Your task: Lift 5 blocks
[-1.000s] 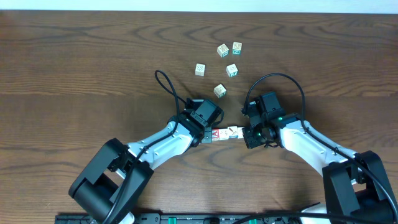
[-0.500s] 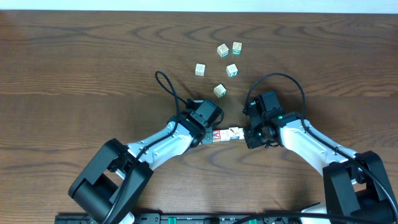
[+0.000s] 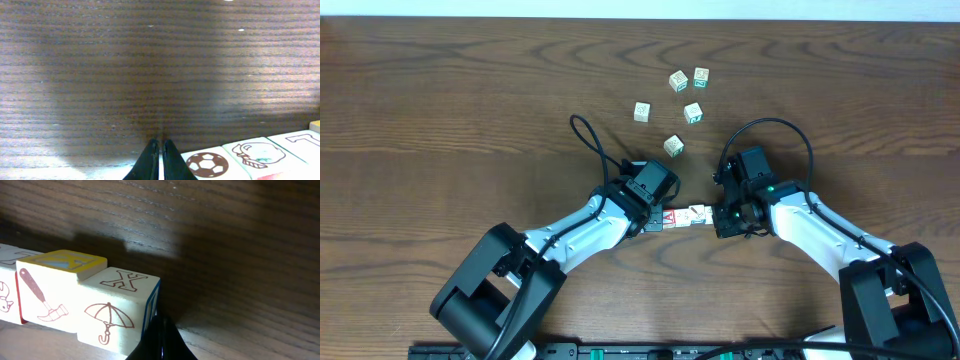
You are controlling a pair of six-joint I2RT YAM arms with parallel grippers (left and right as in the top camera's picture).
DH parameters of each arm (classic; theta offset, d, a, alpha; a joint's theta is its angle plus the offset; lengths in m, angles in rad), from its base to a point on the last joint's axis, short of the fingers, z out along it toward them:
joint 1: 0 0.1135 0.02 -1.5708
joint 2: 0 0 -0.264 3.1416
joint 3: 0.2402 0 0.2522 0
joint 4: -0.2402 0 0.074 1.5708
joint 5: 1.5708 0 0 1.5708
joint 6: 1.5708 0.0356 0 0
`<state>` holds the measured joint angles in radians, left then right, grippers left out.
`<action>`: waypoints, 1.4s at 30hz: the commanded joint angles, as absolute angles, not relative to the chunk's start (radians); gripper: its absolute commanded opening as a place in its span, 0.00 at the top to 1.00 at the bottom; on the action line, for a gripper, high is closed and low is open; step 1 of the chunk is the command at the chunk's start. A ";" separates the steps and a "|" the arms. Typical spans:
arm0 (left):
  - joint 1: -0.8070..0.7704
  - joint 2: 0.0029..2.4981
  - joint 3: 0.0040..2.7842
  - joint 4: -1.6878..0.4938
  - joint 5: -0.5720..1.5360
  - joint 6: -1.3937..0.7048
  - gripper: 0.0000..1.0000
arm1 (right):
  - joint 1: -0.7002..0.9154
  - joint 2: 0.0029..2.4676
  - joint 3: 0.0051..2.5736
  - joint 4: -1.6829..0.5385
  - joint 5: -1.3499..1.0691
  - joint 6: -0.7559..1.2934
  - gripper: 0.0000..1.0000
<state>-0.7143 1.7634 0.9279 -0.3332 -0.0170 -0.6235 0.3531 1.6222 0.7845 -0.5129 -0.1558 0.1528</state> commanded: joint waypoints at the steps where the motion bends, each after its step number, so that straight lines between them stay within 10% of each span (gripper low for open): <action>1: -0.725 1.754 0.941 -0.328 0.046 -0.617 0.93 | 0.374 1.624 0.814 -0.511 -0.214 0.168 0.99; 34: -0.726 1.704 0.941 -0.335 0.038 -0.595 0.93 | 0.375 1.562 0.819 -0.558 -0.130 0.153 0.98; 42: -0.726 1.706 0.938 -0.359 0.004 -0.575 0.79 | 0.375 1.562 0.819 -0.557 -0.116 0.133 0.91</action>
<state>-0.7162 1.7313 0.9279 -0.3607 -0.0021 -0.5930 0.3531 1.5810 0.7910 -0.5602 -0.0975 0.1482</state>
